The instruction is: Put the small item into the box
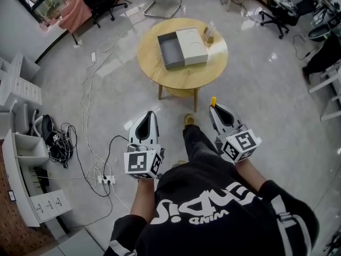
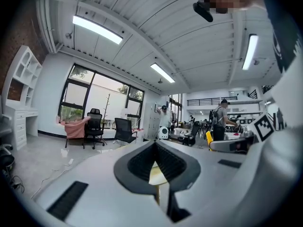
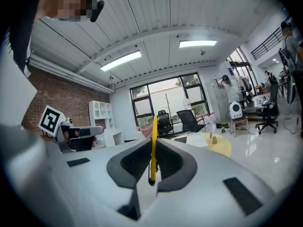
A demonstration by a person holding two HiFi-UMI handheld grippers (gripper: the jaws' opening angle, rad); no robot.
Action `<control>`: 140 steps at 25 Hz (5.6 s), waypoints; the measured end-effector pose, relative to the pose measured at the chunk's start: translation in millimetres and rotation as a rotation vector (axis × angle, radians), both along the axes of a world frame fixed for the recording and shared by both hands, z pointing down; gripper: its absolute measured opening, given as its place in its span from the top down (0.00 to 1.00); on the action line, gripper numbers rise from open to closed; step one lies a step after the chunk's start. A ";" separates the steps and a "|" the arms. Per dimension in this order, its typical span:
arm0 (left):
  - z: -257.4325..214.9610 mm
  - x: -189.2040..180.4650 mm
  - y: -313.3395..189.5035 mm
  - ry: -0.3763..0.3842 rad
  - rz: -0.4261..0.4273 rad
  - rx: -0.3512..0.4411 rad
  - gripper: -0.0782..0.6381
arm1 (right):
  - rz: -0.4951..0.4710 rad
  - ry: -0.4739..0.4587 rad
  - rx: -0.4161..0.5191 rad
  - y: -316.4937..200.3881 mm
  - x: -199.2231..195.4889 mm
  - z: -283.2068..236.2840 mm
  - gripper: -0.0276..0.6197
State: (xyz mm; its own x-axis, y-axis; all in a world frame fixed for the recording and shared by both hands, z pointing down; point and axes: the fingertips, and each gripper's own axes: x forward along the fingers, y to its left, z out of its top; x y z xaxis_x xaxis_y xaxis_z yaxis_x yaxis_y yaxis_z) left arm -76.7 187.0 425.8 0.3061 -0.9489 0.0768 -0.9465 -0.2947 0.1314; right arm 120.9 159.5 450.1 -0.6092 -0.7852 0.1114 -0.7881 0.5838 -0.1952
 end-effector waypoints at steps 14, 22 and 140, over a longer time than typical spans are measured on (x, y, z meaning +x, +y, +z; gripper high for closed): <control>-5.3 -16.1 -152.2 -0.008 0.016 -0.016 0.88 | -0.073 -0.016 -0.009 -152.6 -34.4 -7.9 0.92; -17.3 -22.2 -248.6 -0.014 -0.006 -0.025 0.88 | -0.099 -0.008 -0.028 -249.5 -40.0 -17.0 0.92; 8.0 -81.3 -414.4 0.062 0.087 -0.109 0.88 | -0.102 0.291 -0.347 -479.6 -191.0 115.5 0.94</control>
State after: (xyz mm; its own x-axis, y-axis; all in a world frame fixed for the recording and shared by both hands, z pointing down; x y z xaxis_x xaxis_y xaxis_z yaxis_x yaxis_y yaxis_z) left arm -157.9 -227.4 433.9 0.3945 -0.9056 0.1560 -0.9070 -0.3566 0.2240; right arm -70.1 -320.1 565.6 -0.5855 -0.6094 0.5347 -0.7813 0.6002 -0.1714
